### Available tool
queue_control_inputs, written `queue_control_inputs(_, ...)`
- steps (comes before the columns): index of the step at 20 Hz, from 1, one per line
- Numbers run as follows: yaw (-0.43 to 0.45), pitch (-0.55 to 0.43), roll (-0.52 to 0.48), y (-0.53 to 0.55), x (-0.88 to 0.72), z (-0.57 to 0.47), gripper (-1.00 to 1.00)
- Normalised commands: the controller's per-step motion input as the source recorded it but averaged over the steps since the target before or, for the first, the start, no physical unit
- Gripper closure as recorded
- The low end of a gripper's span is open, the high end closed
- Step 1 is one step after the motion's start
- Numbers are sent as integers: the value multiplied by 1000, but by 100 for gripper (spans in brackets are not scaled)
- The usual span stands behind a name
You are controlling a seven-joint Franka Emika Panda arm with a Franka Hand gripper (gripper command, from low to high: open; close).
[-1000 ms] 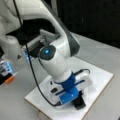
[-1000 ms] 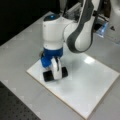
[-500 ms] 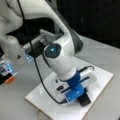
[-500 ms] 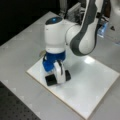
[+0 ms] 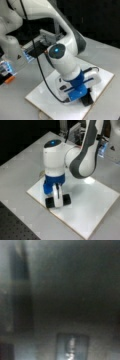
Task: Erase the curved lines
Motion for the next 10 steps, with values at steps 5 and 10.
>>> queue_control_inputs(5,239,463,-68,-283,194,492,100)
queue_control_inputs(10,277,358,-155,-215,100,419,100)
